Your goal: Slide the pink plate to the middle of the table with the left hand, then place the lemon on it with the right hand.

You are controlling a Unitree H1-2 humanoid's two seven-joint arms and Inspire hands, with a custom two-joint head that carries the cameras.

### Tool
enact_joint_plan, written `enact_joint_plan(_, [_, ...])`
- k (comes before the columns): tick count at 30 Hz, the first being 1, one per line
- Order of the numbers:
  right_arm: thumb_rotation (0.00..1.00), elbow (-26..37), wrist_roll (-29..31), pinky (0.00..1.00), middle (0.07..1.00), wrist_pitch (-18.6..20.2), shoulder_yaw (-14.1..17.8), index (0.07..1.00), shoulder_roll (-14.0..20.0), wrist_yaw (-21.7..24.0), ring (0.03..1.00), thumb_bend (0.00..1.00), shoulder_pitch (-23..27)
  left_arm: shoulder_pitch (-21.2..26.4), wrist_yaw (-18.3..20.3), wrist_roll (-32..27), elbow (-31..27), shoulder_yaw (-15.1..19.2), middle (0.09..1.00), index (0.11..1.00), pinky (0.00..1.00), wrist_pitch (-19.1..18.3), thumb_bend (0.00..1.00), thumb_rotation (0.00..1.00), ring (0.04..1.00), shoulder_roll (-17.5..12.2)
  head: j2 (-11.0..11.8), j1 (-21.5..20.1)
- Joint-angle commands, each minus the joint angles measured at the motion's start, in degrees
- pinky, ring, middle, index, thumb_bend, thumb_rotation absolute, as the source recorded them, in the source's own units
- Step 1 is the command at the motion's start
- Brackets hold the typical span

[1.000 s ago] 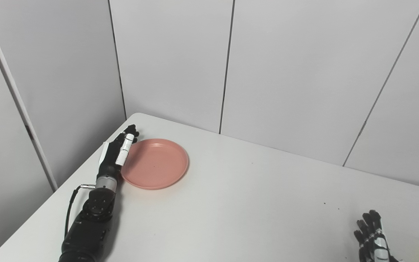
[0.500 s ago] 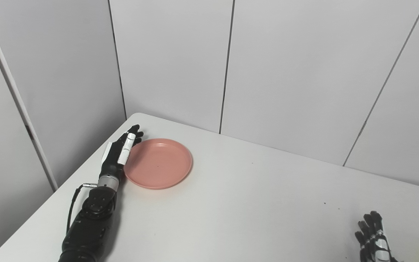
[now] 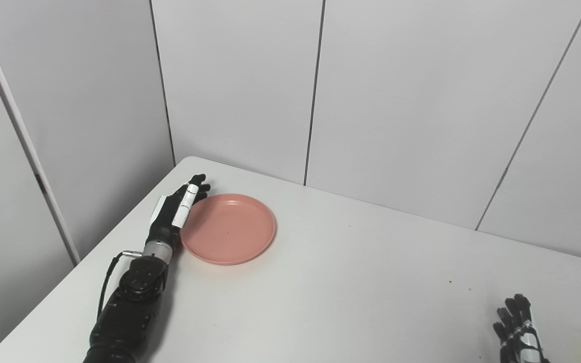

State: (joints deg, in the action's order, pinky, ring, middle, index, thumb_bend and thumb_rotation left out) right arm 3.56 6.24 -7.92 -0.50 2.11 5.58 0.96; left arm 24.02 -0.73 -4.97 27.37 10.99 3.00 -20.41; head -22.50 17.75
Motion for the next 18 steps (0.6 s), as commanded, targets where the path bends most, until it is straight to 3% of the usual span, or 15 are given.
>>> enact_joint_plan(1, [1.00, 0.11, 0.76, 1.00, 0.992, -0.89, 0.21, 0.999, -0.43, 0.00, 0.990, 0.59, -0.95, 2.17, -0.20, 0.53, -2.34, -0.26, 0.844, 0.836, 0.91, -0.78, 0.82, 1.00, 0.866, 0.16, -0.08, -0.08])
enact_joint_plan(9, [1.00, 0.16, 1.31, 1.00, 0.989, -0.86, 0.20, 0.999, -0.62, 0.03, 0.989, 0.62, -0.95, 2.55, 0.87, -0.21, -2.14, -0.55, 0.845, 0.836, 0.89, -0.07, 0.83, 1.00, 0.862, 1.07, -0.10, -0.07])
enact_joint_plan(13, [1.00, -0.07, 1.47, 1.00, 0.989, -1.04, 0.23, 0.997, -0.56, 0.13, 0.992, 0.62, -0.93, 2.60, 1.94, -0.79, -2.23, -0.90, 0.858, 0.855, 0.91, 0.44, 0.76, 1.00, 0.873, 1.33, -0.10, -0.07])
enact_joint_plan(18, [1.00, 0.25, 1.31, 1.00, 0.989, -0.56, 0.18, 0.997, -0.63, -0.05, 0.991, 0.62, -0.92, 2.81, 3.14, -1.96, -2.58, -1.00, 0.869, 0.866, 0.90, 0.32, 0.76, 1.00, 0.880, 1.92, -0.23, -0.41])
